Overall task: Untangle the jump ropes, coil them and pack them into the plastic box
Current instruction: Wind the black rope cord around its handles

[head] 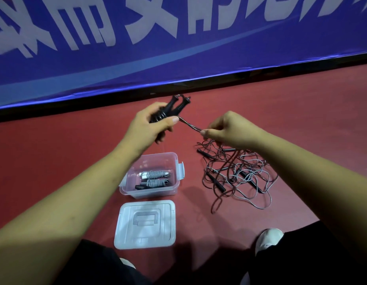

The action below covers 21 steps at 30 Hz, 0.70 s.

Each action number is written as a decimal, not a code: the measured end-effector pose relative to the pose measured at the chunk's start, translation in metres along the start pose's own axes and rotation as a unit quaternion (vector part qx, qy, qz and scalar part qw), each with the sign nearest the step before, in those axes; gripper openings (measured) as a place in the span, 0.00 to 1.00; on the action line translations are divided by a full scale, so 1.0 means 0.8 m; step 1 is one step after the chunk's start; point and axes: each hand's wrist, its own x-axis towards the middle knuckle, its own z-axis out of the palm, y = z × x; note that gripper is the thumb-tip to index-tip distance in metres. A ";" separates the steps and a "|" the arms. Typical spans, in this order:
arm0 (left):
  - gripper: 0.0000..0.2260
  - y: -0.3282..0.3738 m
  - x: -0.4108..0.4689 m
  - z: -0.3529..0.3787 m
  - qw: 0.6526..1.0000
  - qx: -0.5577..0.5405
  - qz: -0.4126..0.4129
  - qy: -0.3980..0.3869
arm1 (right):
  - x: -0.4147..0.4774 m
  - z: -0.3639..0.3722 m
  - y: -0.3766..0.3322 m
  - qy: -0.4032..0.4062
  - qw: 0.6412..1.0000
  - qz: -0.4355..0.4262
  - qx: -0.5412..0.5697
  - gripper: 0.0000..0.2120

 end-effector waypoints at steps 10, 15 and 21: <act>0.12 -0.023 0.017 -0.042 0.987 0.087 -0.075 0.109 | -0.007 0.021 -0.028 -0.080 0.985 0.023 0.148 0.12; 0.17 -0.024 0.005 -0.040 0.886 0.458 -0.026 0.068 | -0.020 0.026 -0.059 -0.112 0.983 -0.019 0.146 0.12; 0.10 -0.024 -0.002 -0.021 0.849 0.510 -0.076 -0.116 | -0.028 0.010 -0.076 -0.062 0.992 -0.084 0.065 0.12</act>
